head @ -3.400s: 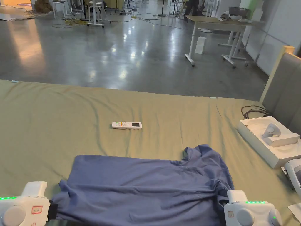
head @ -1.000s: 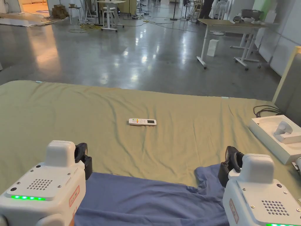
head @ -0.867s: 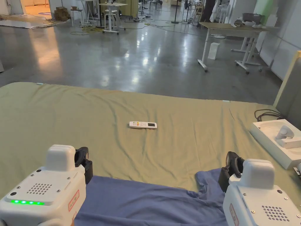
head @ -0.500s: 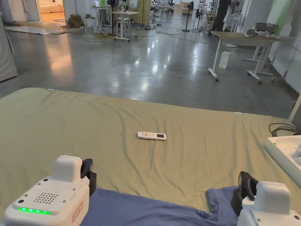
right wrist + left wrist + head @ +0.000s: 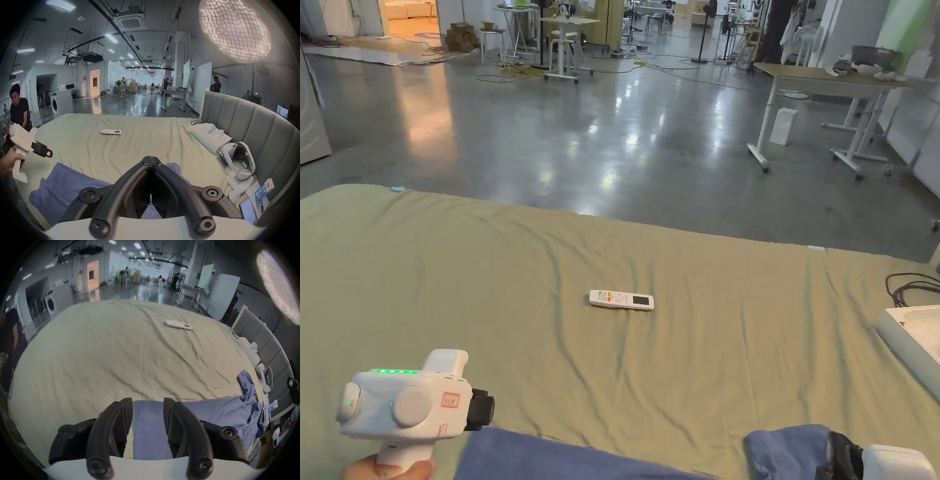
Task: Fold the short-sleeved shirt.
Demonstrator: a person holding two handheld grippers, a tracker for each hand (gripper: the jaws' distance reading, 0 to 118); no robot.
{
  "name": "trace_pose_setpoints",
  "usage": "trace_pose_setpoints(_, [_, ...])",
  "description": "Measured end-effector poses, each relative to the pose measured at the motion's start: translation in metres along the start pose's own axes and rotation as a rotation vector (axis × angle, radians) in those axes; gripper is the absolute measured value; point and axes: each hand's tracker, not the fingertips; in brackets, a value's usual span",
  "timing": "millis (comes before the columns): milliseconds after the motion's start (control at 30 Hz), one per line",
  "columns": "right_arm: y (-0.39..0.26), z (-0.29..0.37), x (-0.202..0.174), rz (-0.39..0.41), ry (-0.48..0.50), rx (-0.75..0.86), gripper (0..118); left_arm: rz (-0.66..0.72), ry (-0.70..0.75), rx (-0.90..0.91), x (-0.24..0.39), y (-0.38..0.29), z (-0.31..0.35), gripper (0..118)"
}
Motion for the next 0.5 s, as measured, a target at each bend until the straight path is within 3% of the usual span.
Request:
trace_pose_setpoints(67, [-0.006, -0.005, 0.005, 0.007, -0.013, -0.027, 0, 0.022, -0.003, -0.068, -0.006, 0.005, -0.017, 51])
trace_pose_setpoints(267, [-0.02, -0.012, 0.019, 0.006, -0.042, -0.087, 0, 0.011, 0.008, -0.247, -0.009, 0.005, -0.061, 51])
trace_pose_setpoints(500, [-0.039, -0.017, 0.028, 0.015, -0.063, -0.16, 0, -0.119, 0.14, -0.244, 0.014, 0.0, -0.07, 51])
